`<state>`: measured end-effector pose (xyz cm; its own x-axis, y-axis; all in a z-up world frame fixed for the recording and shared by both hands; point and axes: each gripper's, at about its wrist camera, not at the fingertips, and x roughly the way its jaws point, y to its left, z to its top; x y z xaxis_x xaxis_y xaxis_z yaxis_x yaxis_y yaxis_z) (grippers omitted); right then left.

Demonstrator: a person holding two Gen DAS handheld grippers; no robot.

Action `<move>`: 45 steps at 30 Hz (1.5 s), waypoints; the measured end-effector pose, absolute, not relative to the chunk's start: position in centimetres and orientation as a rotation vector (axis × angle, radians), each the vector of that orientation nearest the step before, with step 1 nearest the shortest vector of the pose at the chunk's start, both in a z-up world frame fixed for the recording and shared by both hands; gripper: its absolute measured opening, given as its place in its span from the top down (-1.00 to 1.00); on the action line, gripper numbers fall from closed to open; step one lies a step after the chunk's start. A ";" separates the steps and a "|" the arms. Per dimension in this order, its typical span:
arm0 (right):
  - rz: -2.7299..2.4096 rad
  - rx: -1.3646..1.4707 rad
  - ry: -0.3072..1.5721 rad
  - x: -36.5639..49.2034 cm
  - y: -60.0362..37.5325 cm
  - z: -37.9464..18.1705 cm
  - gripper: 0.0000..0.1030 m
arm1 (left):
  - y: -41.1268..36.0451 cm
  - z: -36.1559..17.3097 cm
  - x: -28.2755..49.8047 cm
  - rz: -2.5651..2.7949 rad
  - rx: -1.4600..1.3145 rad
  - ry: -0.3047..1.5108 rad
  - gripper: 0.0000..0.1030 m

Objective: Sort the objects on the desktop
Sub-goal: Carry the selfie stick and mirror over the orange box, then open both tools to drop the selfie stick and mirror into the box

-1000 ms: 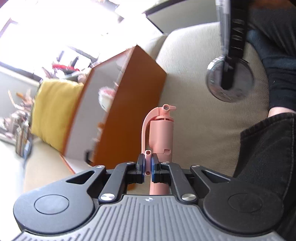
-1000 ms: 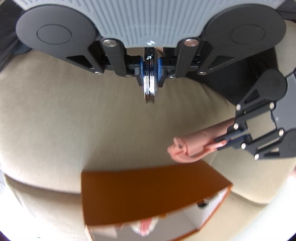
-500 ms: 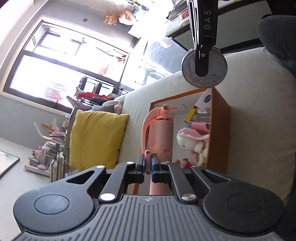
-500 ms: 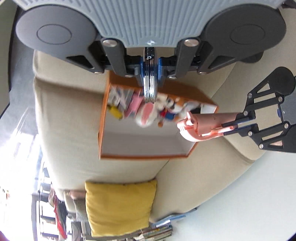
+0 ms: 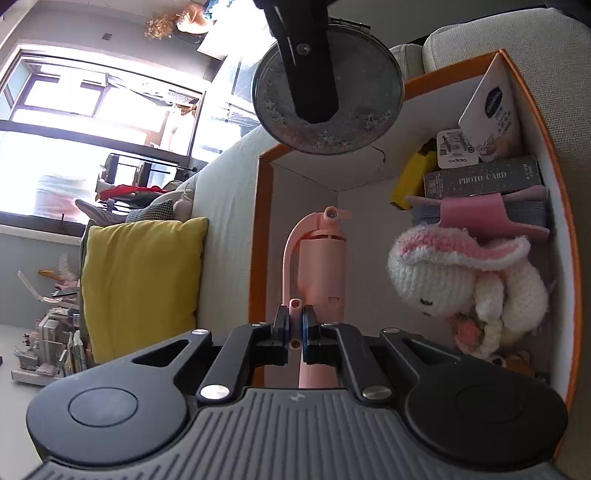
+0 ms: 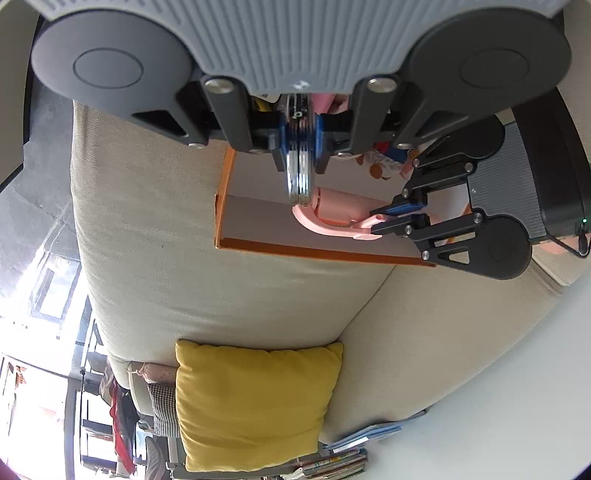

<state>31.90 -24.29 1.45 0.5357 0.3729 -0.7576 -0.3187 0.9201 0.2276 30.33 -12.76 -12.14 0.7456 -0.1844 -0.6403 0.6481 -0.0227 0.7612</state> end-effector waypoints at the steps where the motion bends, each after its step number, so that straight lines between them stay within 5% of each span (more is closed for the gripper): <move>1: 0.411 0.067 0.928 32.5 -24.2 1.0 0.72 | -12.7 -12.7 30.7 -0.702 1.449 0.406 0.87; 17: 0.372 -0.103 0.983 35.6 -21.8 -1.2 0.72 | -10.5 -17.5 33.2 -0.746 1.427 0.485 0.85; 22: 0.401 -0.181 1.013 36.7 -20.7 -2.0 0.72 | -10.0 -17.1 33.1 -0.725 1.410 0.497 0.60; 30: 0.383 -0.307 1.085 39.2 -17.9 -4.2 0.72 | -8.0 -12.9 32.1 -0.675 1.214 0.548 0.11; 45: 0.298 -0.393 1.234 41.7 -15.2 -7.6 0.72 | -4.4 -5.3 30.4 -0.492 0.734 0.577 0.07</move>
